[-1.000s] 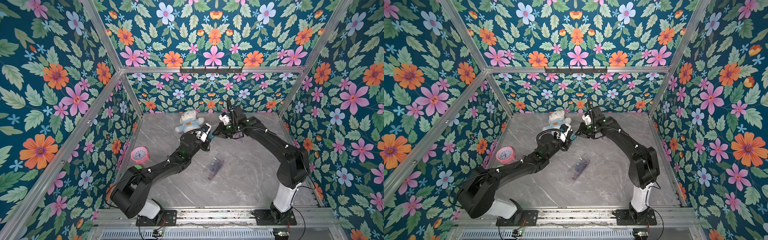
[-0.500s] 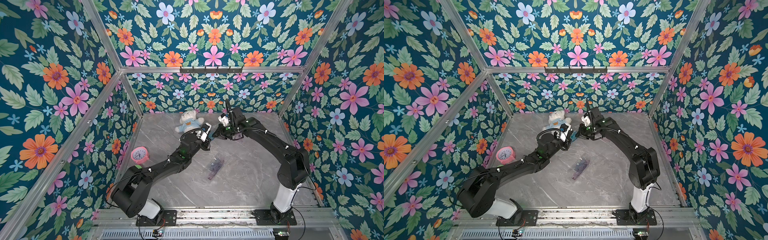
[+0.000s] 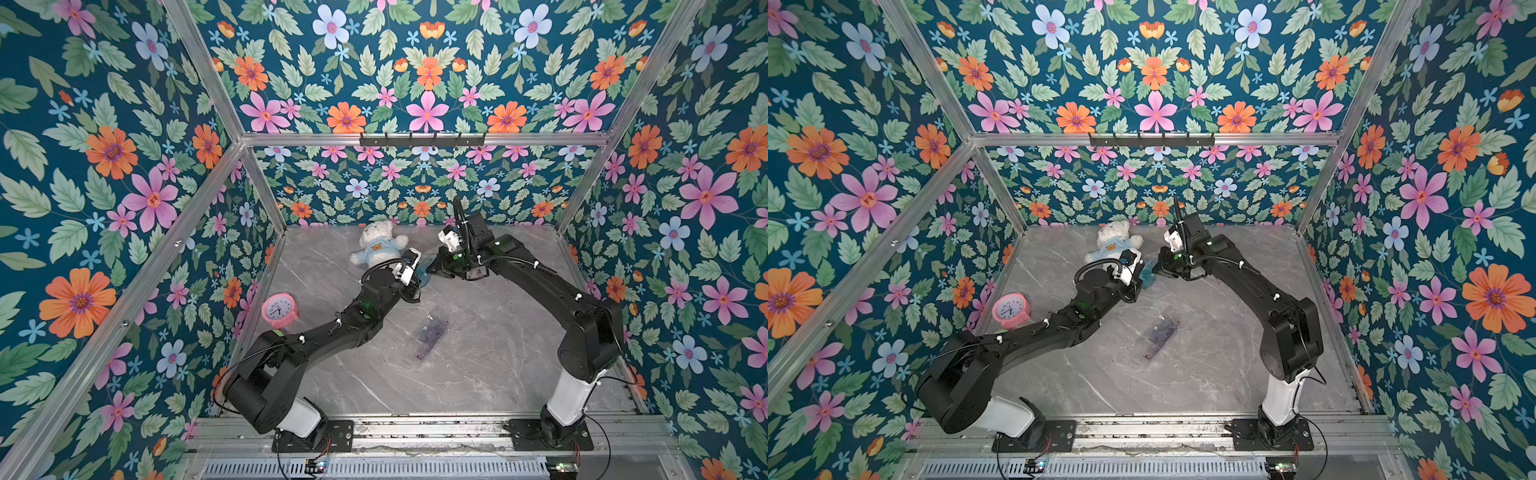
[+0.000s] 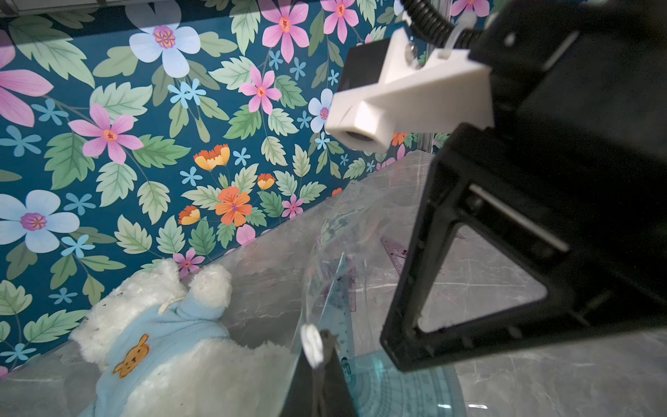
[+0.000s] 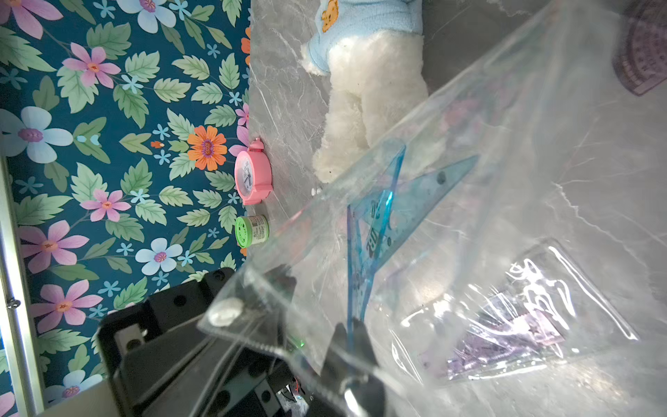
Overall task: Open the ruler set and take out the ruler
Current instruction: Take out the ruler from the ruler set bag.
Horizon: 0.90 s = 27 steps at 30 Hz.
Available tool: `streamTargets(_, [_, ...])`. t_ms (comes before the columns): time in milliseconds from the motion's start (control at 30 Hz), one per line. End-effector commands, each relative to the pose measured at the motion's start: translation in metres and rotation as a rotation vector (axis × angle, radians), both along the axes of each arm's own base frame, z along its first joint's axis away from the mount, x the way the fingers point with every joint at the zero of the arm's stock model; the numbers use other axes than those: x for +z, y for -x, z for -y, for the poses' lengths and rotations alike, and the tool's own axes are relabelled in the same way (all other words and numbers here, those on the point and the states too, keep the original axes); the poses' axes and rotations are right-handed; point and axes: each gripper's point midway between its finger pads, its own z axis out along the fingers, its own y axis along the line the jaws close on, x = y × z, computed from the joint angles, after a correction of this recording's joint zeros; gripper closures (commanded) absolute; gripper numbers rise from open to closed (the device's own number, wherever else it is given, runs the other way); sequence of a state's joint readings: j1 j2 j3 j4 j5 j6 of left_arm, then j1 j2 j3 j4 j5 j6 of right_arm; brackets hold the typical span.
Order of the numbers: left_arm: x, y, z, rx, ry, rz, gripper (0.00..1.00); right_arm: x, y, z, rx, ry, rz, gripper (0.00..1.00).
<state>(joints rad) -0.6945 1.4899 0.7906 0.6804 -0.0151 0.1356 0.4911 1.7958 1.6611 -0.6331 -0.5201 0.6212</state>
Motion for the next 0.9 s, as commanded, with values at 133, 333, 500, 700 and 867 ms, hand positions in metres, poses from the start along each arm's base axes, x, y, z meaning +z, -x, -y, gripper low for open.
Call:
streamTargets(133, [0.005,-0.007,-0.008,0.052,0.037,0.026,1.00,0.019,0.000,0.017,-0.035,-0.008,0.037,1.00])
streamTargets(333, [0.007,-0.016,-0.019,0.076,0.118,-0.016,1.00,0.032,0.005,0.030,-0.052,-0.024,0.053,1.00])
streamTargets(500, [0.019,-0.023,-0.033,0.033,0.242,-0.076,1.00,0.052,0.018,0.049,-0.068,-0.043,0.101,1.00])
streamTargets(700, [0.044,-0.017,-0.031,-0.149,0.345,-0.139,1.00,0.064,0.033,0.080,-0.119,-0.020,0.178,1.00])
streamTargets(867, [0.065,-0.002,-0.018,-0.332,0.398,-0.187,1.00,0.037,0.030,0.108,-0.197,-0.023,0.158,1.00])
